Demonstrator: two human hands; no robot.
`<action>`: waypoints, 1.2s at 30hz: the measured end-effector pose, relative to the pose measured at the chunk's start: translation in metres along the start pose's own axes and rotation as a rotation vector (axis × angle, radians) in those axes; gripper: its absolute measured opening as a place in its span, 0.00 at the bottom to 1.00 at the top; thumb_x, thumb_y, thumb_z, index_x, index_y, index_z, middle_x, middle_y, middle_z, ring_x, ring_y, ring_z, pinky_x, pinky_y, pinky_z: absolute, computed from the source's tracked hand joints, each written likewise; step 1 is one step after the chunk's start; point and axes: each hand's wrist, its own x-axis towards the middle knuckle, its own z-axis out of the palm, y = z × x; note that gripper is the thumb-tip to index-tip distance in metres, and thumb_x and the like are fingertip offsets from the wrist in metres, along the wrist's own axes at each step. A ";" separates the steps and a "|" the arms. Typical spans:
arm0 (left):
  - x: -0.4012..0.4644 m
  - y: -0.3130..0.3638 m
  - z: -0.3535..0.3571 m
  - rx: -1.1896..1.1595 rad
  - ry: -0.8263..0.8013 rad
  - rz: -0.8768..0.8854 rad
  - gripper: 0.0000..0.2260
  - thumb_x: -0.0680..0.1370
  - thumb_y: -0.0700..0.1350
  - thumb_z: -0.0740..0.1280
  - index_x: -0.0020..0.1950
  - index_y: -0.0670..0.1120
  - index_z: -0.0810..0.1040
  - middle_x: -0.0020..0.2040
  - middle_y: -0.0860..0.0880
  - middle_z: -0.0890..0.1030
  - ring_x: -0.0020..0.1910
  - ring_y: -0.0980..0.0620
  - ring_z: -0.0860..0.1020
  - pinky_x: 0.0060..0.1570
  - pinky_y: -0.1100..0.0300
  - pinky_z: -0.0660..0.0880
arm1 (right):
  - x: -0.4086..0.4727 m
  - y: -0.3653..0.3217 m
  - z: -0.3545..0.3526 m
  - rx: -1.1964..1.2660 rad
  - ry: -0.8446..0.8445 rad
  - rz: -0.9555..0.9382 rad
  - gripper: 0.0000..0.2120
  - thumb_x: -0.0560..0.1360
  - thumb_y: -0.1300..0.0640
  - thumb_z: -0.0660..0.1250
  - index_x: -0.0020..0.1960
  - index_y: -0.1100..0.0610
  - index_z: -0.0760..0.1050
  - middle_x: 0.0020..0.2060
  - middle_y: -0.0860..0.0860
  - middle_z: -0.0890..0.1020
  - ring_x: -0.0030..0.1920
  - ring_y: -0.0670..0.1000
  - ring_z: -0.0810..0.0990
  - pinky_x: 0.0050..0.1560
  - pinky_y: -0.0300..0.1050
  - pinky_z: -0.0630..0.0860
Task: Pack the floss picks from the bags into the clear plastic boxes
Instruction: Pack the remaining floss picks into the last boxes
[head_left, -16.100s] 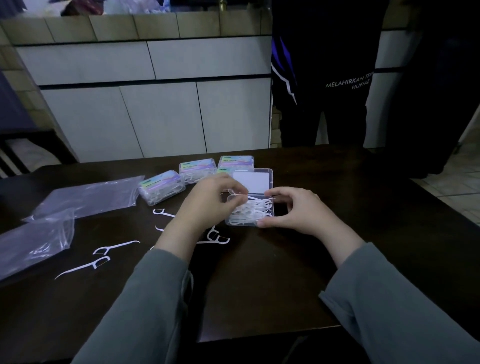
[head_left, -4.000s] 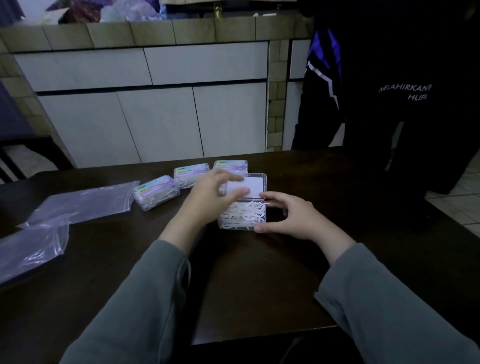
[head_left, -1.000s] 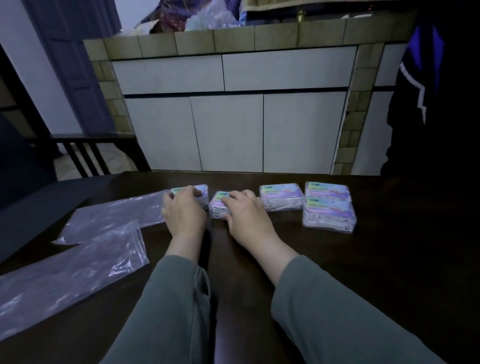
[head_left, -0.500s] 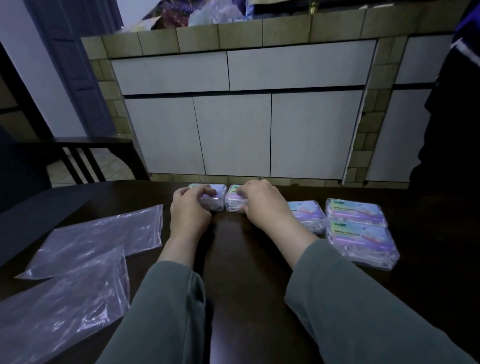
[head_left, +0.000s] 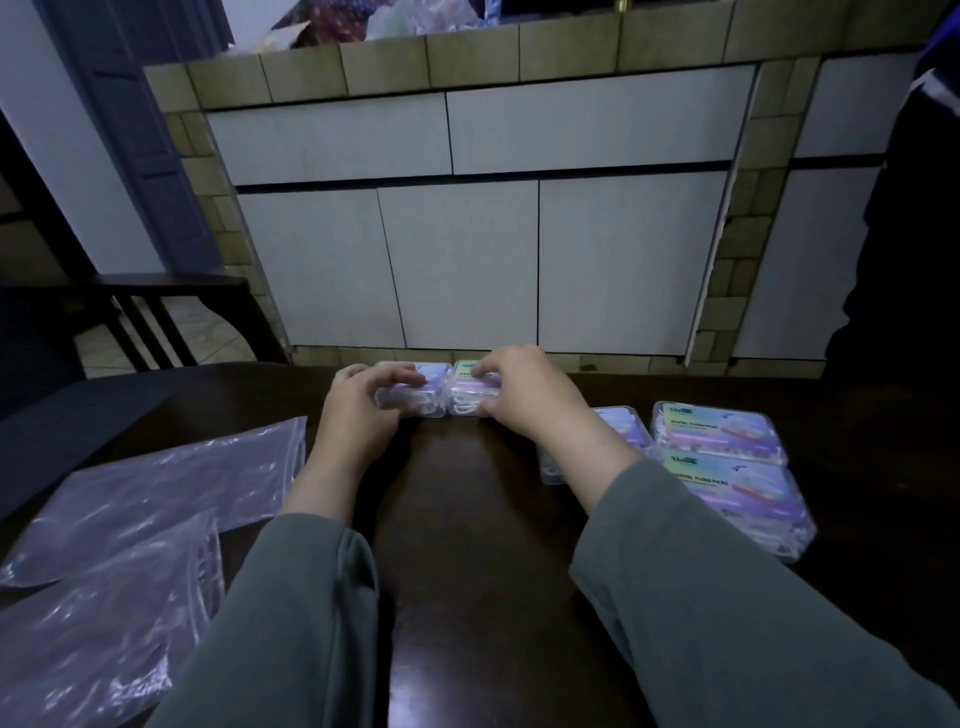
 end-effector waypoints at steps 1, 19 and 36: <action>0.001 0.000 0.000 0.001 -0.002 -0.006 0.13 0.73 0.43 0.73 0.48 0.61 0.78 0.65 0.55 0.75 0.68 0.49 0.64 0.66 0.53 0.63 | 0.000 0.000 0.001 0.000 -0.003 0.001 0.21 0.73 0.56 0.71 0.65 0.47 0.76 0.63 0.53 0.75 0.58 0.55 0.77 0.59 0.47 0.75; -0.056 0.063 0.021 -0.129 0.191 0.339 0.13 0.74 0.44 0.73 0.58 0.48 0.81 0.53 0.55 0.80 0.52 0.56 0.77 0.55 0.62 0.71 | -0.094 0.032 -0.052 -0.021 0.265 -0.181 0.15 0.75 0.47 0.69 0.58 0.53 0.79 0.54 0.49 0.81 0.56 0.52 0.76 0.59 0.48 0.71; -0.092 0.120 0.074 0.111 -0.108 0.473 0.13 0.75 0.48 0.71 0.60 0.54 0.80 0.60 0.55 0.80 0.62 0.52 0.73 0.64 0.50 0.69 | -0.154 0.107 -0.092 -0.024 0.186 0.194 0.13 0.78 0.52 0.65 0.61 0.50 0.80 0.64 0.46 0.76 0.64 0.48 0.72 0.63 0.46 0.70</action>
